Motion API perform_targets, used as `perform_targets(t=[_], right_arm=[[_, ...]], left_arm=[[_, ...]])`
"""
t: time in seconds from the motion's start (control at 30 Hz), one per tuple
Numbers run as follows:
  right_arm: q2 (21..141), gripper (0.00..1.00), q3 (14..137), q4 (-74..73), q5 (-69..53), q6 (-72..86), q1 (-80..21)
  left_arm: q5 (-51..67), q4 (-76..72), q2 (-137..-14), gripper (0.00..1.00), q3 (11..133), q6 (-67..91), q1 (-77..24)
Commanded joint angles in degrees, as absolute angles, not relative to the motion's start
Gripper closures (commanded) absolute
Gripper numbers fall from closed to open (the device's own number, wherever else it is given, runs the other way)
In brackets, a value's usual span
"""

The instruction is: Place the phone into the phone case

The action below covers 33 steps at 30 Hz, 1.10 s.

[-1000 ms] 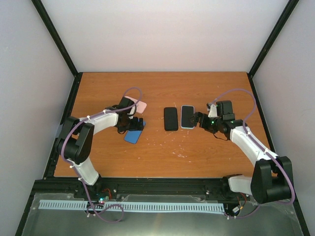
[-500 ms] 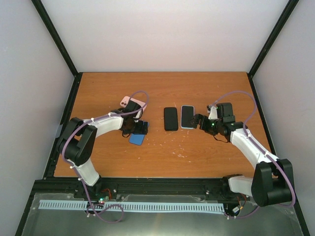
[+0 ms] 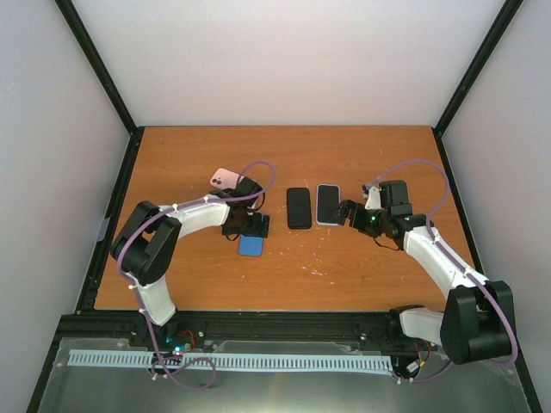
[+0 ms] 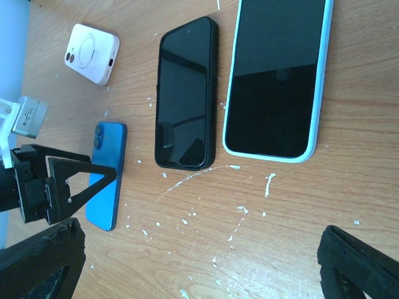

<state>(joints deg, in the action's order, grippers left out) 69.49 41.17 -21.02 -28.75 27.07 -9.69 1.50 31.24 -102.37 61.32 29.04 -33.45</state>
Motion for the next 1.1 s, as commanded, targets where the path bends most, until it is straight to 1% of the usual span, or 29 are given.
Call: perform_targets(t=[0.0,0.33,0.63,0.7,0.83,1.07], right_arm=[[68.3,0.0,40.6,-20.4,-28.6,27.4,-9.8],[67.9,0.0,40.3,-20.0,-28.4,27.9,-9.8],[69.8,0.0,40.1,-19.7,-28.3,27.2,-9.8],[69.8,0.0,39.9,-19.5,-28.5,27.5,-9.8],[68.0,0.0,39.2,-19.5,-28.7,28.0,-9.8],[62.8,0.02,32.7,-15.3,-30.4,33.9,-11.4]], left_arm=[[-0.5,33.0,-105.7,0.01,62.7,29.2,-33.6],[-3.8,34.9,-109.0,0.03,65.3,29.5,-35.6],[-7.5,39.8,-111.2,0.1,68.1,32.6,-37.7],[-5.7,38.7,-111.0,0.12,67.7,32.5,-37.8],[-3.0,36.4,-109.8,0.22,66.3,32.4,-37.7],[1.4,32.5,-107.3,0.3,64.1,33.4,-37.8]])
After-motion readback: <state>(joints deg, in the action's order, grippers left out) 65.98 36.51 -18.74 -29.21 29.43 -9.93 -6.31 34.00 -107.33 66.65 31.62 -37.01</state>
